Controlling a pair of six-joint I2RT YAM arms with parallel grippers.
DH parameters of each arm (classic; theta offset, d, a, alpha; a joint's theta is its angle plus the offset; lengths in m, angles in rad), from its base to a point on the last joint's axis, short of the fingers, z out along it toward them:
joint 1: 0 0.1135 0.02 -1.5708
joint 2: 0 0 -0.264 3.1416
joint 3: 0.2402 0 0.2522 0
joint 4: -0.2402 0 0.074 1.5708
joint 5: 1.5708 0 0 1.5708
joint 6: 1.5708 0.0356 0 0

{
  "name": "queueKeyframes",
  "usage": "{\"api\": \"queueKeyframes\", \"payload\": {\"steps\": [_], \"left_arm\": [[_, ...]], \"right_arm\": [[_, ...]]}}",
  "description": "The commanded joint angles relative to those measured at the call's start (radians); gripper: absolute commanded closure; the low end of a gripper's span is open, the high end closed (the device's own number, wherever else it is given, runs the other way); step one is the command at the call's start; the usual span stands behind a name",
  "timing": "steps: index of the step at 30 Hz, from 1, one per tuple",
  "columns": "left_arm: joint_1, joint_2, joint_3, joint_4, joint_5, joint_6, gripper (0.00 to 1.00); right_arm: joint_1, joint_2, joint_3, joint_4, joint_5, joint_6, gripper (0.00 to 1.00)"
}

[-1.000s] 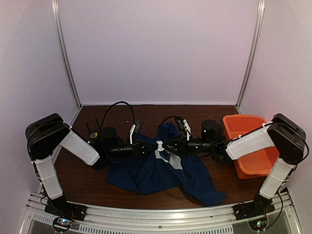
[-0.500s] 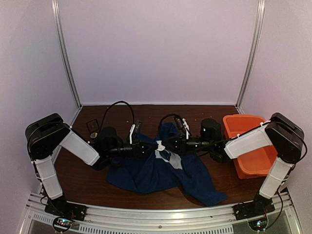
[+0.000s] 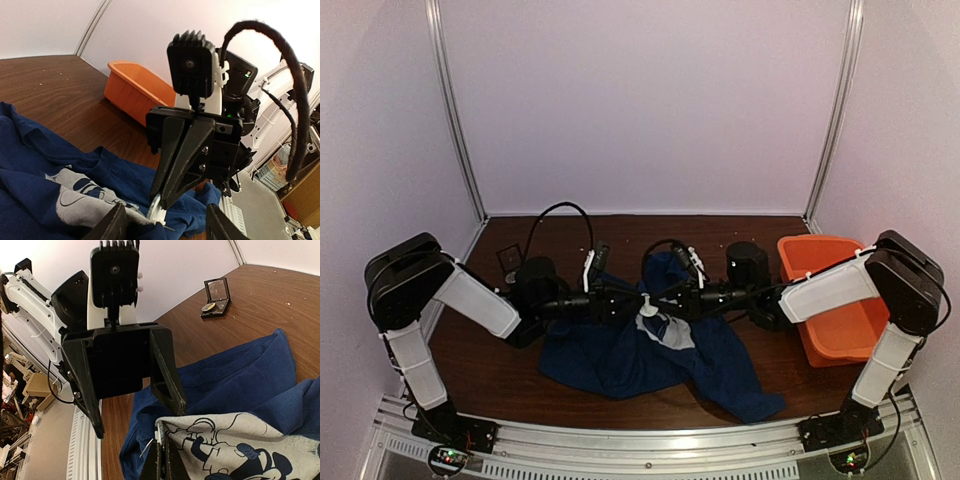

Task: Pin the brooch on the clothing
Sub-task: Pass from the left arm to the right, then pin the brooch to the flattened clothing.

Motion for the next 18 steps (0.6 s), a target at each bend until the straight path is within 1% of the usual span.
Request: {"api": "queueKeyframes", "payload": {"steps": [1,10,12,18], "left_arm": [[-0.004,-0.046,0.024,-0.063,0.034,0.076,0.43],[-0.004,-0.073,0.111,-0.344,0.153,0.292,0.32],[-0.002,-0.089,0.112,-0.372,0.168,0.322,0.30],[0.047,-0.140,0.085,-0.362,0.227,0.331,0.30]], "right_arm": [[-0.004,-0.036,0.032,-0.110,-0.041,-0.056,1.00],[-0.006,-0.037,0.122,-0.271,-0.150,-0.071,1.00],[-0.010,-0.035,0.131,-0.293,-0.167,-0.072,1.00],[-0.023,-0.034,0.136,-0.325,-0.190,-0.085,1.00]]}}
